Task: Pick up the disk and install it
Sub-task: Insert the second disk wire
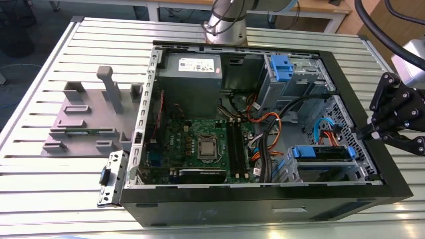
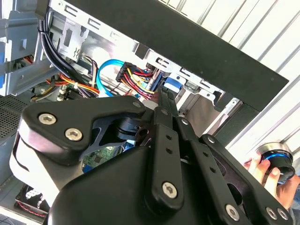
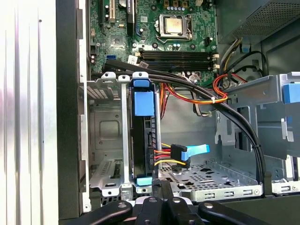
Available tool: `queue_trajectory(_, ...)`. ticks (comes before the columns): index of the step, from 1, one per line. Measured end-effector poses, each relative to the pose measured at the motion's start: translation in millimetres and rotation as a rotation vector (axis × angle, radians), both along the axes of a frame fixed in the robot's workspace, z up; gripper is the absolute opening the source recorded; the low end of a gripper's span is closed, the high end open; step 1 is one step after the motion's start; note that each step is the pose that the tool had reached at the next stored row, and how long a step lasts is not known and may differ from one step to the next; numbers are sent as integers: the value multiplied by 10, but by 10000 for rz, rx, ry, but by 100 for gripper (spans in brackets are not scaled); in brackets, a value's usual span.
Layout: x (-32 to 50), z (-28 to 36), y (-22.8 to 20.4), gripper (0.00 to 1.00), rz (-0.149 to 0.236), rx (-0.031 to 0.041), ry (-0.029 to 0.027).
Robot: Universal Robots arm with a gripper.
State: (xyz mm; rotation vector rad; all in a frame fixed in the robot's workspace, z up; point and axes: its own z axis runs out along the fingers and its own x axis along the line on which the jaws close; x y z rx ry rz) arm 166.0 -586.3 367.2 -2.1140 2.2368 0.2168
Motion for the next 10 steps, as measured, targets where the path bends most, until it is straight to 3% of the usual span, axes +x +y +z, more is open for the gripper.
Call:
queue_trajectory(2,0,0,0,11,0,0,0)
queue_trajectory(7,0,1,0,35,0,0,0)
queue_trajectory(9,0,1,0,35,0,0,0)
queue_trajectory(10,0,1,0,42,0,0,0)
